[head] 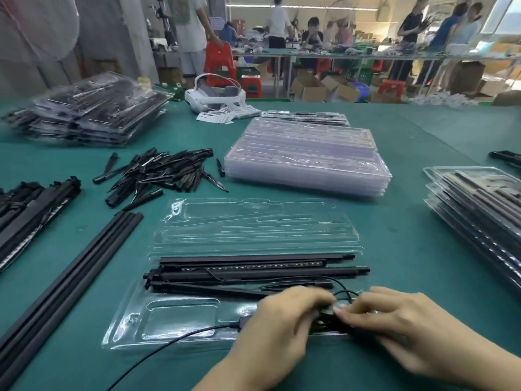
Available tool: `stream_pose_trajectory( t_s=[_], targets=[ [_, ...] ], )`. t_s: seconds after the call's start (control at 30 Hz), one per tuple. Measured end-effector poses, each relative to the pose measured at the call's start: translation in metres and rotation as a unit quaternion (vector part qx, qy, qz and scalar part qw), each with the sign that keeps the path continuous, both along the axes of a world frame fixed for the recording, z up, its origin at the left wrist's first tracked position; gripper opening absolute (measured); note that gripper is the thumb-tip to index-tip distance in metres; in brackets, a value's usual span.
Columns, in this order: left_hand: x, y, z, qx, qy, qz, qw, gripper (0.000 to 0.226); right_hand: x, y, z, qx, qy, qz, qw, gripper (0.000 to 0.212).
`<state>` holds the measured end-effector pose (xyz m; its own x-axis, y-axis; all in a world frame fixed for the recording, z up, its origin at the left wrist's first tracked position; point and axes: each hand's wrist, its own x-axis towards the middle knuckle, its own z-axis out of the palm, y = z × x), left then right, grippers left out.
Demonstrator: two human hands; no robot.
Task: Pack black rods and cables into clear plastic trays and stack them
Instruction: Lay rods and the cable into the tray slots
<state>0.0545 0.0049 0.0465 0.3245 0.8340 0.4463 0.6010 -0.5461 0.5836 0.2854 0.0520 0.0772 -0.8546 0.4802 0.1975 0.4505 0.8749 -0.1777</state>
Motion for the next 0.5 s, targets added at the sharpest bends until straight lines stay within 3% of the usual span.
stream_pose_trajectory(
  t_s=[0.07, 0.17, 0.3, 0.5],
  targets=[
    [-0.01, 0.0, 0.004, 0.02, -0.013, 0.046, 0.999, 0.031, -0.001, -0.004, 0.001, 0.009, -0.026, -0.01, 1.0, 0.052],
    [-0.021, -0.005, 0.005, 0.08, 0.119, 0.022, 0.989, 0.028, -0.005, -0.008, 0.0, 0.055, -0.069, -0.033, 0.996, 0.051],
    [-0.023, -0.008, 0.006, 0.081, 0.198, -0.017, 0.977, 0.033, -0.005, -0.01, -0.007, 0.082, -0.037, -0.052, 0.995, 0.05],
    [-0.017, -0.012, 0.002, 0.09, 0.241, -0.01, 0.966, 0.033, -0.001, -0.017, -0.012, 0.042, -0.006, -0.063, 0.997, 0.048]
  ],
)
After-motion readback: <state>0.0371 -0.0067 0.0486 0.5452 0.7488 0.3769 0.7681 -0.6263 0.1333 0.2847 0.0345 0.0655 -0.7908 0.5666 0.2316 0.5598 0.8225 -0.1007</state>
